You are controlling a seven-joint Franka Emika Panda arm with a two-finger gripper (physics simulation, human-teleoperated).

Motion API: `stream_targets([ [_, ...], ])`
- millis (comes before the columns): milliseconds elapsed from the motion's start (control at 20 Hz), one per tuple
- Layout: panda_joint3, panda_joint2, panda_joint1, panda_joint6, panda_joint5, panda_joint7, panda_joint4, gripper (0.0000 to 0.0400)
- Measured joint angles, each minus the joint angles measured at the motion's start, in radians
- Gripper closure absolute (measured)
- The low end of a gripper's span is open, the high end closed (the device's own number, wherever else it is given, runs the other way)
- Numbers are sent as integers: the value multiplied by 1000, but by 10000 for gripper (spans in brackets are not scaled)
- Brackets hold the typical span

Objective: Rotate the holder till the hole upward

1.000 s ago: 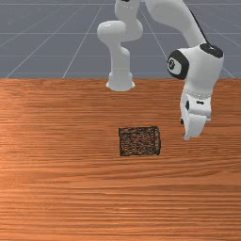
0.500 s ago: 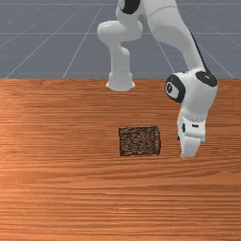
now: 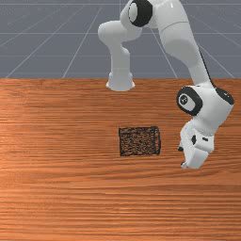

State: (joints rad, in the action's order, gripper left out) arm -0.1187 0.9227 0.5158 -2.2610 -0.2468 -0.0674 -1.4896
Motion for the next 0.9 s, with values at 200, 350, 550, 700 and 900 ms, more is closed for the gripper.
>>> stream_targets([
  [200,-48,132,100,229,-48,76,243,27],
  [350,-74,201,130,329,-72,92,364,1],
  [550,-110,307,157,464,-102,91,541,2],
  [700,-218,417,197,559,-43,62,717,0],
  [900,-242,377,193,549,-76,24,617,0],
])
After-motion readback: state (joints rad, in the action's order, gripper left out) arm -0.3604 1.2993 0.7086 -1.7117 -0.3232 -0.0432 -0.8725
